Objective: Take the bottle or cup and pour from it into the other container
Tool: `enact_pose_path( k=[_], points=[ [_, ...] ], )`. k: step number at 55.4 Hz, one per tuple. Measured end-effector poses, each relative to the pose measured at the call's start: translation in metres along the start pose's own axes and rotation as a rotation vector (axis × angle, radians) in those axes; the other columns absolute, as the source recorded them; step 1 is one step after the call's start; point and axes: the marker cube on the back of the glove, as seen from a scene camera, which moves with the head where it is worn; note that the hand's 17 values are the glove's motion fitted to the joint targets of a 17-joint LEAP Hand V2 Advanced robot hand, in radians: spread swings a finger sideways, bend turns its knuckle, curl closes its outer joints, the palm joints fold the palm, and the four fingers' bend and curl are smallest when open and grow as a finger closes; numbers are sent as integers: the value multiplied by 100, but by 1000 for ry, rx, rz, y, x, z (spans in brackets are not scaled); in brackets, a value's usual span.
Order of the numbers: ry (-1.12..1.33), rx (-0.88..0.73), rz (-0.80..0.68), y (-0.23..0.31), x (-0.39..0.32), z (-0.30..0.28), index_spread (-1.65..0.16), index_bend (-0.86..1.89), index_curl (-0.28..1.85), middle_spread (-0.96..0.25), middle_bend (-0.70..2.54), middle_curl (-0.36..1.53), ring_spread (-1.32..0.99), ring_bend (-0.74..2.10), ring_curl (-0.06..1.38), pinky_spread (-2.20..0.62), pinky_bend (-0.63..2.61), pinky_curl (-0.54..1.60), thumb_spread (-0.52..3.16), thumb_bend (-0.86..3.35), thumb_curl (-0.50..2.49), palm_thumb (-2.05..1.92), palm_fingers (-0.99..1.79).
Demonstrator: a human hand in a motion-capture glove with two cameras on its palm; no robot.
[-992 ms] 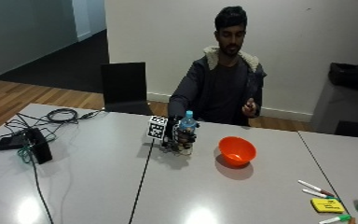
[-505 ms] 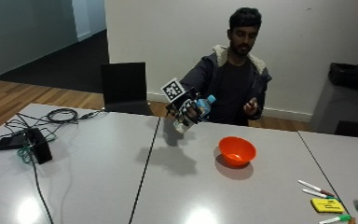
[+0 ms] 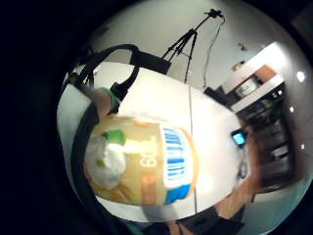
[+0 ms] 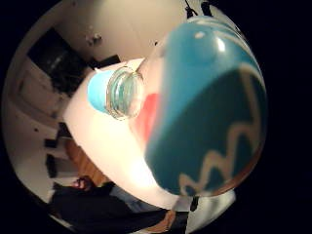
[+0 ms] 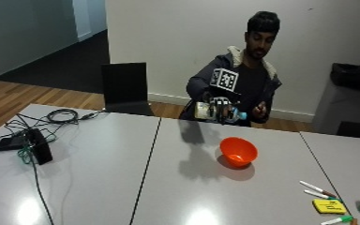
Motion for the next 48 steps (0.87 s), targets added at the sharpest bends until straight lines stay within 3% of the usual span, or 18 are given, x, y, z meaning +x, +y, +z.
enact_pose_path(
  k=[2, 4, 17, 31, 48],
  points=[
    [71, 68, -175, -5, -3, 2, -31, 12, 29, -28, 44, 43, -23, 58, 40, -5, 32, 37, 62, -4, 48, 96, 119],
    [156, 101, -258, -8, -10, 4, -31, 12, 29, -28, 44, 43, -24, 58, 40, -5, 32, 37, 62, -4, 48, 96, 119],
    [566, 98, -427, -15, -62, 23, -32, 12, 30, -29, 44, 43, -25, 57, 39, -6, 31, 37, 62, -3, 48, 96, 118],
    [678, 24, -488, -12, -88, 54, -32, 13, 30, -29, 43, 43, -26, 56, 39, -6, 29, 37, 62, -3, 49, 96, 118],
    [516, 36, -425, 1, -81, 51, -32, 12, 30, -29, 43, 43, -26, 55, 39, -6, 28, 37, 62, -3, 49, 96, 117]
  ],
)
